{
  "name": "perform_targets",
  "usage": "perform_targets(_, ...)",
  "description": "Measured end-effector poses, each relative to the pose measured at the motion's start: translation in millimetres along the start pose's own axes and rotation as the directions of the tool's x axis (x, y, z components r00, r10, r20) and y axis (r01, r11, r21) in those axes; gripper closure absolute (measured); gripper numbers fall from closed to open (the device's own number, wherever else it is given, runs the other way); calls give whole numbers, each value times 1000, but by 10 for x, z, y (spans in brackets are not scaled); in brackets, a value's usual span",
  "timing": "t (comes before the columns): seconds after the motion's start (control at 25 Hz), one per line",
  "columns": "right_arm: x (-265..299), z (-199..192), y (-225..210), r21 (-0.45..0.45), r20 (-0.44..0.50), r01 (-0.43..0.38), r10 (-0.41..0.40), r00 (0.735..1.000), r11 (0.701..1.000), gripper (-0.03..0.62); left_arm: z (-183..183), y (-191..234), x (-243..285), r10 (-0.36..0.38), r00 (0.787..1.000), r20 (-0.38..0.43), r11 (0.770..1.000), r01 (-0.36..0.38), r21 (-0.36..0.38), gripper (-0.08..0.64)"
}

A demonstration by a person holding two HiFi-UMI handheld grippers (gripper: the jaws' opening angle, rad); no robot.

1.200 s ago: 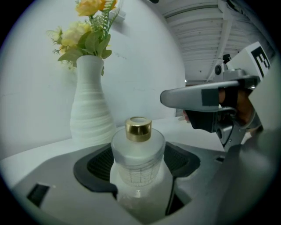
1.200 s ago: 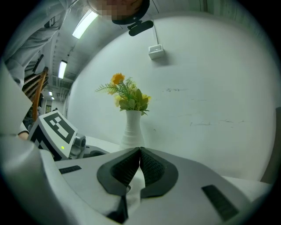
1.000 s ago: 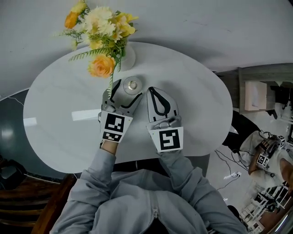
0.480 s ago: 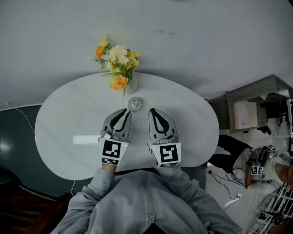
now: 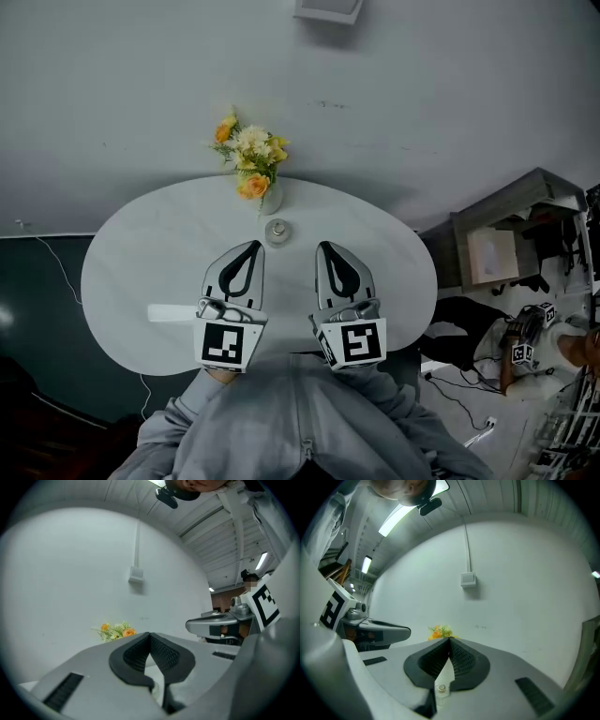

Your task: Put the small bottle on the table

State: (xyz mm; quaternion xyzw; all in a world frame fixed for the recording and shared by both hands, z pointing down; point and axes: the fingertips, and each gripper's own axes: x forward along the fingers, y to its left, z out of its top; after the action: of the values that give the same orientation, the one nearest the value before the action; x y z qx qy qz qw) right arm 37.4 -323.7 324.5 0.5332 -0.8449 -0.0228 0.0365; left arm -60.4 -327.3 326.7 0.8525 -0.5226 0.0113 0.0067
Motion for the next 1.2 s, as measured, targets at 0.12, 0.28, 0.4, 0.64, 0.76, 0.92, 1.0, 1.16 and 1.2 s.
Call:
perform_targets(0.12,-139,151,-7,-24,2,18,-18,1000,1000,566,204,44,-144,33,999,20,999,-33,6,552)
perform_targets(0.28,-321,342,69,-42,14,25,-24,1000,999,566,379,48,-377,62,998,26,998,-62,11,552)
perform_targets(0.4,-395,442,126,-39,25,23,-22,999,999,566,416,1,-476,56,998,28,998,-56,15,553)
perform_targets(0.64,-498,451,208,-41,29,11,-9,1000,999,566,417,-136,-556,31,999,28,999,-32,30,552)
perform_targets(0.76,-567,409,189,-41,15,19,-18,1000,999,566,416,-168,-569,26,999,28,999,-26,26,552)
perform_targets(0.92,-617,402,173,-66,19,25,-24,1000,998,566,421,-195,-593,20,999,30,999,-21,33,552)
perform_targets(1.0,-619,405,167,-68,23,26,-24,999,997,566,410,-207,-590,19,999,32,999,-20,36,552)
perform_targets(1.16,-617,417,197,-62,33,24,-22,999,998,566,401,-224,-592,16,999,35,999,-17,35,552)
perform_targets(1.2,-625,404,208,-70,30,22,-20,999,997,566,401,-231,-597,14,999,36,999,-15,32,552)
